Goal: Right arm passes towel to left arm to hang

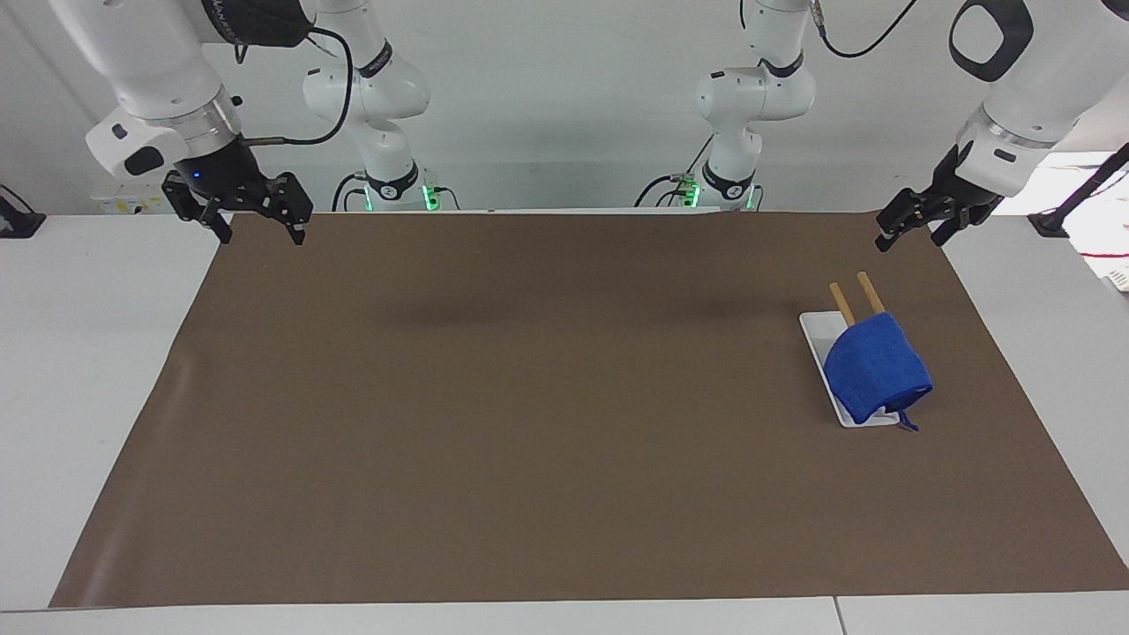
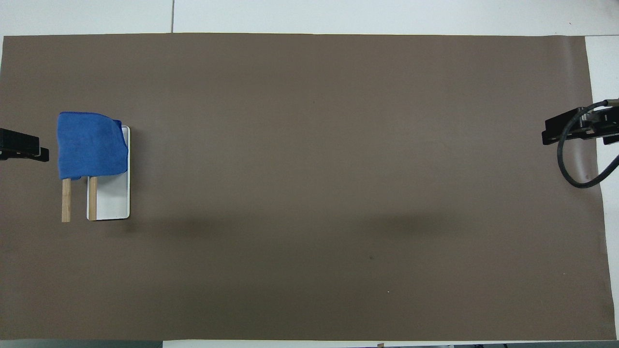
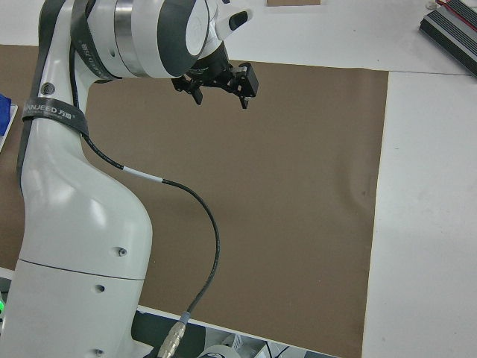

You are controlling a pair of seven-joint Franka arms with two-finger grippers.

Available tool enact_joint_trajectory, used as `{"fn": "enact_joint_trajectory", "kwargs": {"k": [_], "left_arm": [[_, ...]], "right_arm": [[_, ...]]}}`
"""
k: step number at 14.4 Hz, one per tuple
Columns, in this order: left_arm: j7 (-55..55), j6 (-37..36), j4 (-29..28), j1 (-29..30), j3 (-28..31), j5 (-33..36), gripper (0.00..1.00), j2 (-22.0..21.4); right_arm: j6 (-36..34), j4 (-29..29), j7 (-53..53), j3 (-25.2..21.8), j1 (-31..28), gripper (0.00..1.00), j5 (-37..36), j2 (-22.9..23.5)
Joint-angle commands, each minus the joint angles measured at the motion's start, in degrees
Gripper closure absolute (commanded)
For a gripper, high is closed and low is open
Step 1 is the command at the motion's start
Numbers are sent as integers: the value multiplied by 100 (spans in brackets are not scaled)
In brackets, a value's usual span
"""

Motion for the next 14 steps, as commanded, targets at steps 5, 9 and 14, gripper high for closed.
{"fn": "enact_joint_trajectory", "kwargs": {"k": [5,9,14], "left_arm": [[89,-122,700,42,40,-1,0,588],[72,-174,647,-2,48,-1,0,552],[54,-192,569,-20,48,-1,0,509]], "right_arm": [[-72,-55,-87,36,-67,0,12,-47],[-72,-55,-87,36,-67,0,20,-47],[-72,-55,-87,36,-67,0,20,-47]]}}
